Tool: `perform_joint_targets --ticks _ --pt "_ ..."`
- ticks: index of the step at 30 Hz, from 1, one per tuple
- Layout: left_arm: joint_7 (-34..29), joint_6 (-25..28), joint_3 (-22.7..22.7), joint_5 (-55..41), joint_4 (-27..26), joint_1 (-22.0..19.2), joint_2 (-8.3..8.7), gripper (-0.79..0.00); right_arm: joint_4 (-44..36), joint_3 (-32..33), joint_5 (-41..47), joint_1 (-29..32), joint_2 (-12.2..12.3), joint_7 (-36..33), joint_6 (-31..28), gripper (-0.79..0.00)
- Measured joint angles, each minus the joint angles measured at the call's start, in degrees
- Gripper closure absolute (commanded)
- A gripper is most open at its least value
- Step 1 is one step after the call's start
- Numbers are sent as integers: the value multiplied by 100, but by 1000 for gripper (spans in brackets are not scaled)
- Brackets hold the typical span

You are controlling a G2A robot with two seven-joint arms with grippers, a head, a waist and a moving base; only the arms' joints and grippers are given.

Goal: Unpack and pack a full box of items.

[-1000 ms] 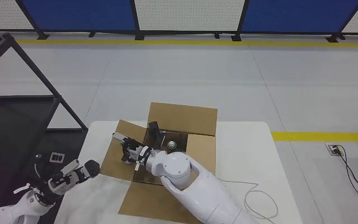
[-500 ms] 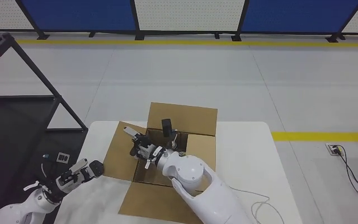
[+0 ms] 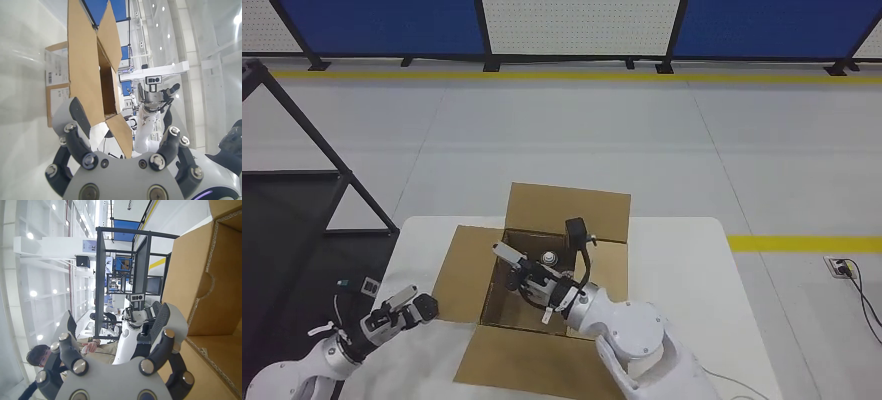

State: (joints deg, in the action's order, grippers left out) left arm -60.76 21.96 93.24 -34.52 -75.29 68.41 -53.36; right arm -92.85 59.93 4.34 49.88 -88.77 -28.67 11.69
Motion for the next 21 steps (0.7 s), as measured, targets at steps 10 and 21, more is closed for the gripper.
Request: perform_joint_targets --ticks 10,21 --pt "-43 -27 -191 145 108 -124 -18 -785 -376 294 -72 401 111 -160 59 -785" --pt "-62 -7 -242 161 191 -166 -24 -785 -278 253 -37 263 126 -196 88 -785"
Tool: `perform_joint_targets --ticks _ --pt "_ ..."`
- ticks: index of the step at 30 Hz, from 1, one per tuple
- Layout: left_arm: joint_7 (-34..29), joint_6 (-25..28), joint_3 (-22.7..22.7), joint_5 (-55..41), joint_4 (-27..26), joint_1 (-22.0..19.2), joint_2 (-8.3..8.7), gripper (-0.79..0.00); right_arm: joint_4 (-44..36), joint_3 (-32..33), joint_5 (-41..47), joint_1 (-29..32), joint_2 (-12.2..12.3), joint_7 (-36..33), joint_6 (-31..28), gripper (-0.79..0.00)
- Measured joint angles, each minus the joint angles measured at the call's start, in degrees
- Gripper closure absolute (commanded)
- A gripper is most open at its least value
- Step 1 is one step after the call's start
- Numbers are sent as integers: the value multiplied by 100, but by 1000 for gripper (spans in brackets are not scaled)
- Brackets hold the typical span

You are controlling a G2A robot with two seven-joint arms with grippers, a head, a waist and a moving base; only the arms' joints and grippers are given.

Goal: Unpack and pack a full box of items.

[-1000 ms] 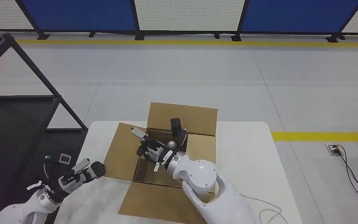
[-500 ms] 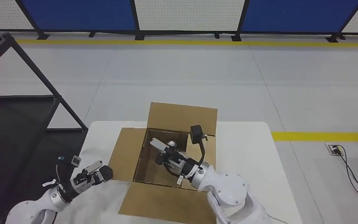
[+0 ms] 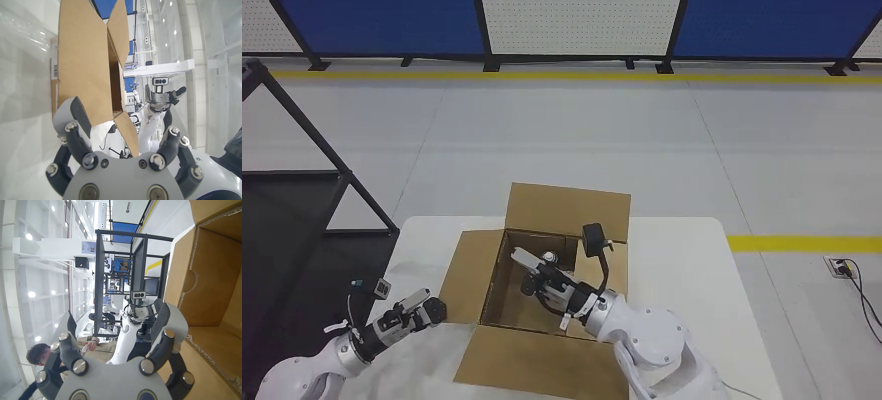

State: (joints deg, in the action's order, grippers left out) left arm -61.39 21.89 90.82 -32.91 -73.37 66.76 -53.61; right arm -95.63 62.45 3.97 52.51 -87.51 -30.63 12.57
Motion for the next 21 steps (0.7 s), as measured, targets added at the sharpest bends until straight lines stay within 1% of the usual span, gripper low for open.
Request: perform_joint_targets --ticks 5,11,17,21 --pt "-86 70 34 -67 -98 18 4 -785 41 -19 10 -55 5 -4 19 -785" --pt "-691 376 198 -298 -515 274 41 -785 51 -11 -10 -97 21 -31 59 -785" --pt "-1483 590 346 -565 -925 587 85 -785 76 12 26 -117 36 -46 43 -785" --pt "-1579 525 418 -434 -1146 722 125 -785 86 45 51 -118 50 -54 19 -785"
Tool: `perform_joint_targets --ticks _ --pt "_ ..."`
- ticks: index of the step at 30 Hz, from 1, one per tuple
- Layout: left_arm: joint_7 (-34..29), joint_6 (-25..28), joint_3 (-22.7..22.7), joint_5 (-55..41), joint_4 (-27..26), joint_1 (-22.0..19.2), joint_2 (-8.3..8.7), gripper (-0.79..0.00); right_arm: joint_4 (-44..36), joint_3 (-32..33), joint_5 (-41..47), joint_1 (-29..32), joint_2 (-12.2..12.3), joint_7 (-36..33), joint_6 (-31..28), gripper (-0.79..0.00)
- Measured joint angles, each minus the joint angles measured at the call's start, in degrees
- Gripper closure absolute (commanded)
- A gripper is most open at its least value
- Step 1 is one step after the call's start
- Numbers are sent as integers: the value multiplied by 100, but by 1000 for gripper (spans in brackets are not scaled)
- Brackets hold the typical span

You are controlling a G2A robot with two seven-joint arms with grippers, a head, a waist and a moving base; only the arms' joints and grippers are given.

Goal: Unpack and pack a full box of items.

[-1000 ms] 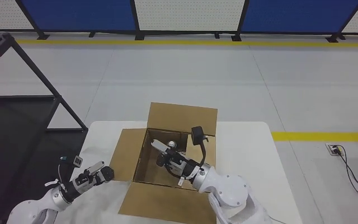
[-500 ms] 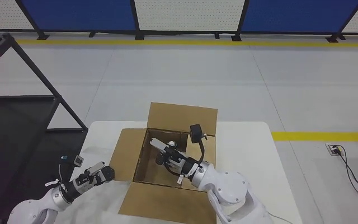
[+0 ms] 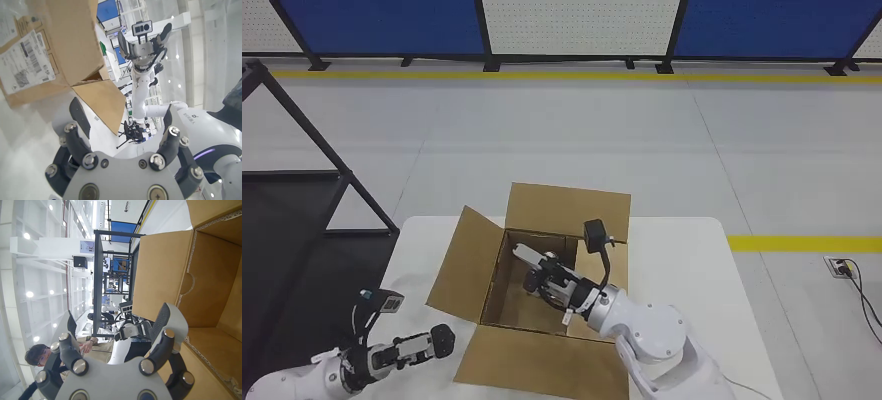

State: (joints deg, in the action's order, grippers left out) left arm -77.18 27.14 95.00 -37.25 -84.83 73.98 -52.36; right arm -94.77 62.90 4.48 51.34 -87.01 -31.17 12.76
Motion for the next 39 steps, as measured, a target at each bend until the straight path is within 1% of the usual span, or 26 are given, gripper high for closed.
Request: perform_joint_targets --ticks 2,5,11,17,20,24,32,34,35,39 --pt "127 127 46 237 -59 47 20 -785 -6 17 10 11 7 2 -6 -785" --pt "485 488 57 667 -66 143 39 -785 -17 44 20 28 19 3 -1 -785" --pt "978 979 37 790 43 172 37 -785 25 24 43 -20 27 -7 31 -785" --pt "1376 1376 -118 1534 259 34 22 -785 79 18 89 -65 35 -11 32 -785" --pt "1745 1749 -216 1940 290 -29 2 -785 72 24 96 -65 43 -13 49 -785" --pt "2434 2306 -330 2818 430 -141 -43 -785 59 22 77 -62 52 -38 134 -785" --pt "2411 2300 -332 2802 432 -141 -44 -785 59 22 78 -62 52 -37 131 -785" --pt "2446 2252 -374 2908 344 -116 -46 -785 59 22 78 -62 52 -36 131 -785" --pt "2496 2230 -395 3030 277 -99 -50 -785 50 23 78 -47 52 -21 116 -785" --pt "3027 2243 -475 3599 132 -54 -83 -785 -58 37 60 98 72 34 25 -785"
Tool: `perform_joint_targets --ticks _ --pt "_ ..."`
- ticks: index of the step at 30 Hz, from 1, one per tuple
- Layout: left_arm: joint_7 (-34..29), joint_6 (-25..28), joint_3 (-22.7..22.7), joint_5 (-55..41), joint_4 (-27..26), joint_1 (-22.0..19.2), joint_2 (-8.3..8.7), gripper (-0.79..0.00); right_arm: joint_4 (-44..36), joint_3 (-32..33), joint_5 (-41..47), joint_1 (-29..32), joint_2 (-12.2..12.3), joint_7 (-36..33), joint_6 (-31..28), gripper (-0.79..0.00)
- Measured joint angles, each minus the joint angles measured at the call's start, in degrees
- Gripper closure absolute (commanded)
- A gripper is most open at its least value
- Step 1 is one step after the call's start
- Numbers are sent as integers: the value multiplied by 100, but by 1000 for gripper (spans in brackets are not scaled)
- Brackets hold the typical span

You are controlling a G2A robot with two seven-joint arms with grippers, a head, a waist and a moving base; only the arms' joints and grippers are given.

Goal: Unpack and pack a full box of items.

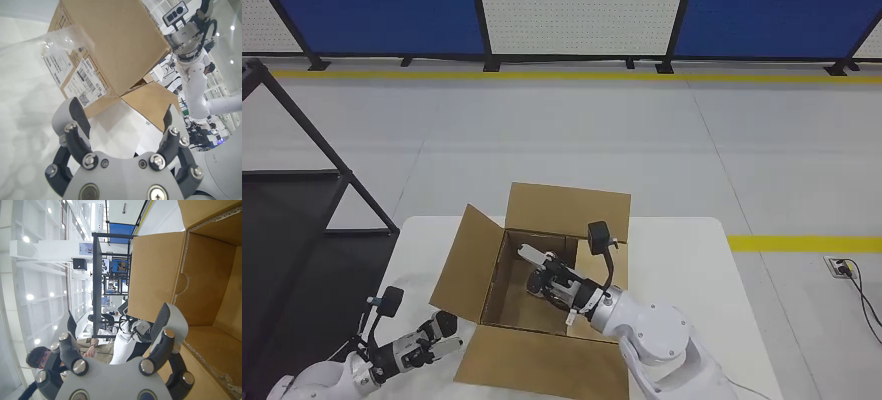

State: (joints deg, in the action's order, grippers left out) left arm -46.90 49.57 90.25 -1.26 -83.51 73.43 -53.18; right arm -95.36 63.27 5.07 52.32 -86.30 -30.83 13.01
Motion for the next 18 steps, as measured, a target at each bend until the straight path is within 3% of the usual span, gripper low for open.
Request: perform_joint_targets --ticks 7,18 --pt "666 85 -174 917 -107 40 -47 -785 -99 34 -21 57 29 -12 5 -785" --pt "687 18 -631 1172 -211 -102 -66 -785 -233 98 -33 178 73 33 17 -785"
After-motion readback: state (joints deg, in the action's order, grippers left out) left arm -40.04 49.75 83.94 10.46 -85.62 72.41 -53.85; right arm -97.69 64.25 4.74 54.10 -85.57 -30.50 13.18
